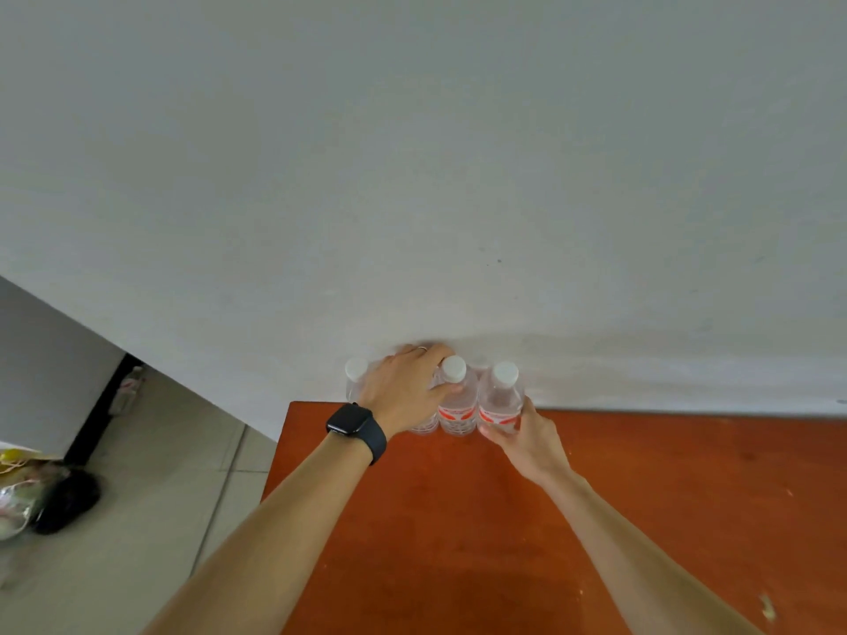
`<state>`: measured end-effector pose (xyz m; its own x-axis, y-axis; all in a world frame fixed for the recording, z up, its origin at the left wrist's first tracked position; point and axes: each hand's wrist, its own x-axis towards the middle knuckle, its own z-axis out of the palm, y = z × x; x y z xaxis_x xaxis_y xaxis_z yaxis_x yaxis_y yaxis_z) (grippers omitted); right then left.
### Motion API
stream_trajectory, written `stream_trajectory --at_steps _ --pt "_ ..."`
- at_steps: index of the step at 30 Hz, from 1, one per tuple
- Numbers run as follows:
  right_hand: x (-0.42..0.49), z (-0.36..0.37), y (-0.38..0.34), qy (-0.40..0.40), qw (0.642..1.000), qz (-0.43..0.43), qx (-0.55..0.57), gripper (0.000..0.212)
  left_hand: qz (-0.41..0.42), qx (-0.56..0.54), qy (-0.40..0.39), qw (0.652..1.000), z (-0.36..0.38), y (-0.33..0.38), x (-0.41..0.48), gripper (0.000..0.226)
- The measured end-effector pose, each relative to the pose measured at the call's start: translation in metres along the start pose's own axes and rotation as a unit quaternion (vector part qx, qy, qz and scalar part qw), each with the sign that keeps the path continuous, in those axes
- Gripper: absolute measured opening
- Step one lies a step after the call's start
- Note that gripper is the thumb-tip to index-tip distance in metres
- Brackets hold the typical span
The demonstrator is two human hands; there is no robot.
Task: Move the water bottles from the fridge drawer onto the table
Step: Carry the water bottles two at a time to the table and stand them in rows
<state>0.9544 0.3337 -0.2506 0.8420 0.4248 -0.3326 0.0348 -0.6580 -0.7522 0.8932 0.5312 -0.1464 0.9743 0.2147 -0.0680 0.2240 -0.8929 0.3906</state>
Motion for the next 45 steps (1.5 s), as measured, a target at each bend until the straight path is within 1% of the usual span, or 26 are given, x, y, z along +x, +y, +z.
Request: stream_trajectory --at_steps 4,8,11,15,17,20,24,27,30,33,36,41,45 --pt "0.002 -0.001 -0.002 -0.006 1.000 -0.003 -0.012 0.070 -0.004 -0.005 -0.014 1.000 -0.002 0.001 0.000 0.034" --pt "0.001 0.005 -0.002 -0.007 1.000 0.009 -0.010 0.077 -0.008 -0.004 -0.019 1.000 -0.004 0.001 -0.001 0.036" --pt "0.002 0.002 -0.004 -0.029 0.999 0.030 0.002 0.075 0.000 0.030 -0.014 0.999 -0.007 0.008 -0.002 0.036" --pt "-0.006 -0.011 -0.009 -0.050 0.997 0.052 0.004 0.081 0.025 0.081 -0.009 0.996 -0.013 0.024 -0.010 0.046" --pt "-0.017 -0.021 -0.010 -0.049 0.997 0.053 -0.004 0.081 0.042 0.095 0.008 0.995 -0.016 0.032 -0.016 0.047" --pt "-0.047 -0.041 -0.007 -0.032 0.998 0.044 -0.009 0.077 0.065 0.093 0.036 0.993 -0.019 0.049 -0.032 0.045" --pt "-0.101 -0.069 0.004 0.017 0.999 0.036 0.015 0.070 0.100 0.082 0.032 0.991 -0.017 0.080 -0.055 0.044" --pt "-0.133 -0.083 0.005 0.037 0.999 0.024 0.022 0.064 0.109 0.094 0.014 0.990 -0.010 0.098 -0.065 0.045" --pt "-0.156 -0.092 0.004 0.049 0.999 -0.009 -0.010 0.053 0.112 0.093 -0.006 0.989 0.001 0.111 -0.074 0.043" --pt "-0.178 -0.100 0.008 0.087 0.995 -0.038 -0.042 0.044 0.120 0.081 -0.033 0.989 0.013 0.126 -0.086 0.044" --pt "-0.192 -0.107 0.011 0.094 0.992 -0.058 -0.056 0.043 0.118 0.084 -0.045 0.988 0.021 0.136 -0.093 0.046" --pt "-0.189 -0.116 0.003 0.083 0.990 -0.084 -0.083 0.041 0.082 0.077 -0.018 0.994 0.018 0.130 -0.095 0.042" --pt "-0.174 -0.114 -0.014 0.075 0.987 -0.100 -0.101 0.040 0.052 0.084 -0.008 0.995 0.009 0.112 -0.096 0.045"
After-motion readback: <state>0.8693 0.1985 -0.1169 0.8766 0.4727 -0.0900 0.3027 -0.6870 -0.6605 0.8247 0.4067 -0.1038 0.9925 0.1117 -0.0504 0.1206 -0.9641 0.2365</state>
